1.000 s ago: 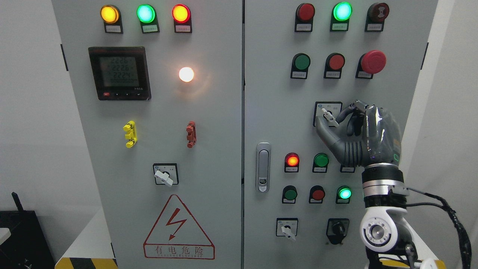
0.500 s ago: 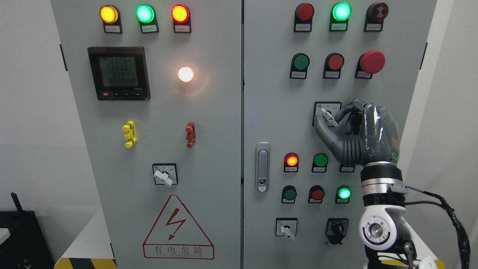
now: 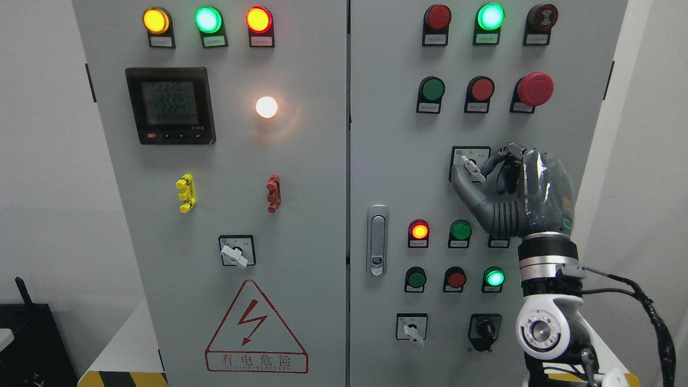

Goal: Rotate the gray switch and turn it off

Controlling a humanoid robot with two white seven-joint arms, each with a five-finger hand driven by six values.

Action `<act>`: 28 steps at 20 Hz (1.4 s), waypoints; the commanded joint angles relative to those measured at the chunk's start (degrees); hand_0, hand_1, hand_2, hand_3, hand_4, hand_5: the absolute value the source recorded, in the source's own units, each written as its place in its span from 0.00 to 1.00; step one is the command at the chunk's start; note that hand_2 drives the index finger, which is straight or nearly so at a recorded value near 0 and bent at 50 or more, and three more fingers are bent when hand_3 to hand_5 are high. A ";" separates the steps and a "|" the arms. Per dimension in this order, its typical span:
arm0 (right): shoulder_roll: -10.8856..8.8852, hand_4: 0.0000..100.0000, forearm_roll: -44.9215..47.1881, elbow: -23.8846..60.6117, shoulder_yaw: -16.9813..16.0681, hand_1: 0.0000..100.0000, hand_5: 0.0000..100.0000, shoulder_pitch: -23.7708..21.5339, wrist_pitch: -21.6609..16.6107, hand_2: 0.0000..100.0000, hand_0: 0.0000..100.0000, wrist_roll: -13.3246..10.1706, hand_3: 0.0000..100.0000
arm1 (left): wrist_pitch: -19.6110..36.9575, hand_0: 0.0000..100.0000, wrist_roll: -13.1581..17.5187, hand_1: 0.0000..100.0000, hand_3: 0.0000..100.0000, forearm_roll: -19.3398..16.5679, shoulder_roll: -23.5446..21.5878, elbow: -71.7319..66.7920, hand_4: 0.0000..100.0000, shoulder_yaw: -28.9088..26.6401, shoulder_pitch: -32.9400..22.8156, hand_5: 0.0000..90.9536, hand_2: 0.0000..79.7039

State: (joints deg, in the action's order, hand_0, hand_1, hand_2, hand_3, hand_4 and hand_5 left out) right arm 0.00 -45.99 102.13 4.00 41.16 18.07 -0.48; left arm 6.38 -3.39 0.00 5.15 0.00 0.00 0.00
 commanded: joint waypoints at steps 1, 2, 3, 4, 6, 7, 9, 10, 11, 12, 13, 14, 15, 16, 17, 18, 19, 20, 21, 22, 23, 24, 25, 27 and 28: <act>1.06 1.00 -0.06 -0.09 0.74 0.43 1.00 0.06 -0.05 0.67 0.19 0.04 0.99 | -0.05 0.12 0.06 0.39 0.00 1.14 0.03 1.40 0.00 -0.44 0.53 0.00 0.00; 1.06 1.00 -0.07 -0.01 0.74 0.43 1.00 0.15 -0.05 0.67 0.19 0.04 0.99 | 0.04 0.12 0.06 0.39 0.00 1.14 0.03 1.40 0.00 -0.44 0.53 0.00 0.00; 1.06 1.00 0.02 0.00 0.74 0.43 1.00 0.15 0.03 0.67 0.19 0.04 0.99 | 0.04 0.12 0.06 0.39 0.00 1.14 0.03 1.40 0.00 -0.44 0.53 0.00 0.00; 1.06 1.00 -0.07 0.00 0.83 0.43 1.00 0.15 0.12 0.68 0.19 0.13 0.99 | 0.04 0.12 0.06 0.39 0.00 1.14 -0.05 1.40 0.00 -0.44 0.53 0.00 0.00; 1.06 1.00 0.02 0.00 0.92 0.43 1.00 0.32 0.56 0.68 0.20 0.13 0.99 | 0.04 0.12 0.06 0.39 0.00 1.14 0.03 1.40 0.00 -0.44 0.53 0.00 0.00; 1.06 1.00 0.02 0.00 1.18 0.43 1.00 0.41 0.56 0.68 0.20 0.04 0.99 | 0.04 0.12 0.06 0.39 0.00 1.14 -0.05 1.40 0.00 -0.44 0.53 0.00 0.00; 1.06 1.00 0.02 0.00 1.27 0.43 1.00 0.41 0.56 0.69 0.21 0.13 1.00 | 0.04 0.12 0.06 0.39 0.00 1.14 0.03 1.40 0.00 -0.44 0.53 0.00 0.00; 1.06 1.00 0.02 0.00 1.36 0.44 1.00 0.41 0.56 0.69 0.22 0.13 1.00 | 0.04 0.12 0.06 0.39 0.00 1.14 0.03 1.40 0.00 -0.44 0.53 0.00 0.00; 1.06 1.00 0.02 0.00 1.44 0.45 1.00 0.50 0.56 0.69 0.24 0.13 1.00 | 0.04 0.12 0.06 0.39 0.00 1.14 0.03 1.40 0.00 -0.44 0.53 0.00 0.00; 1.06 1.00 0.02 -0.09 1.44 0.45 1.00 0.50 0.56 0.69 0.26 0.13 1.00 | 0.04 0.12 0.06 0.39 0.00 1.14 -0.05 1.40 0.00 -0.44 0.53 0.00 0.00; 1.06 1.00 0.02 -0.01 1.44 0.45 1.00 0.50 0.56 0.69 0.29 0.13 1.00 | 0.04 0.12 0.06 0.39 0.00 1.14 -0.05 1.40 0.00 -0.44 0.53 0.00 0.00; 1.06 1.00 0.02 0.00 1.44 0.45 1.00 0.50 0.65 0.69 0.31 0.13 1.00 | 0.04 0.12 0.06 0.39 0.00 1.14 0.03 1.40 0.00 -0.44 0.53 0.00 0.00; 1.06 1.00 0.02 -0.09 1.44 0.45 1.00 0.50 0.65 0.69 0.32 0.13 1.00 | 0.04 0.12 -0.03 0.39 0.00 1.14 0.03 1.40 0.00 -0.44 0.53 0.00 0.00; 1.06 1.00 -0.06 -0.01 1.44 0.45 1.00 0.50 0.65 0.69 0.34 0.13 1.00 | 0.04 0.12 0.05 0.39 0.00 1.14 -0.05 1.40 0.00 -0.44 0.53 0.00 0.00; 1.06 1.00 0.02 0.00 1.44 0.46 1.00 0.50 0.65 0.70 0.36 0.13 1.00 | 0.04 0.12 0.06 0.39 0.00 1.14 0.03 1.40 0.00 -0.44 0.53 0.00 0.00; 1.06 1.00 0.02 0.00 1.53 0.46 1.00 0.50 0.65 0.70 0.36 0.13 1.00 | 0.04 0.12 0.06 0.39 0.00 1.14 0.03 1.40 0.00 -0.44 0.53 0.00 0.00; 1.06 1.00 0.02 -0.09 1.53 0.46 1.00 0.50 0.65 0.70 0.38 0.13 1.00 | 0.04 0.12 0.06 0.39 0.00 1.14 0.03 1.40 0.00 -0.44 0.53 0.00 0.00; 1.06 1.00 0.02 -0.09 1.45 0.46 1.00 0.50 0.65 0.70 0.39 0.13 1.00 | 0.04 0.12 0.06 0.39 0.00 1.14 0.03 1.40 0.00 -0.44 0.53 0.00 0.00; 1.06 1.00 0.02 -0.09 1.53 0.46 1.00 0.50 0.65 0.70 0.39 0.13 1.00 | 0.04 0.12 0.06 0.39 0.00 1.14 0.03 1.40 0.00 -0.44 0.53 0.00 0.00; 1.06 1.00 0.02 -0.09 1.53 0.46 1.00 0.50 0.65 0.70 0.40 0.13 1.00 | 0.04 0.12 0.06 0.39 0.00 1.14 0.03 1.40 0.00 -0.44 0.53 0.00 0.00; 1.06 1.00 0.02 -0.09 1.53 0.46 1.00 0.50 0.65 0.70 0.42 0.13 1.00 | 0.04 0.12 0.06 0.39 0.00 1.14 -0.05 1.40 0.00 -0.44 0.53 0.00 0.00; 1.06 1.00 0.02 -0.09 1.53 0.46 1.00 0.50 0.65 0.70 0.42 0.13 1.00 | 0.04 0.12 0.06 0.39 0.00 1.14 0.03 1.40 0.00 -0.44 0.53 0.00 0.00; 1.06 1.00 0.02 -0.09 1.53 0.46 1.00 0.50 0.65 0.70 0.42 0.13 1.00 | 0.04 0.12 0.06 0.39 0.00 1.14 -0.05 1.40 0.00 -0.44 0.53 0.00 0.00; 1.06 1.00 0.02 -0.09 1.53 0.46 1.00 0.50 0.65 0.70 0.43 0.13 1.00 | 0.04 0.12 0.06 0.39 0.00 1.14 0.03 1.40 0.00 -0.44 0.53 0.00 0.00; 1.06 1.00 0.02 -0.09 1.62 0.47 1.00 0.50 0.65 0.70 0.43 0.13 1.00 | 0.04 0.12 0.06 0.39 0.00 1.14 0.03 1.40 0.00 -0.44 0.53 0.00 0.00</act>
State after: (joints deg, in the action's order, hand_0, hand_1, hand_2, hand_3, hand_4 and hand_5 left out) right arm 0.00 -45.97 102.10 5.34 41.65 18.72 -0.34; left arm 6.37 -3.38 0.00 5.16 0.00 0.00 0.00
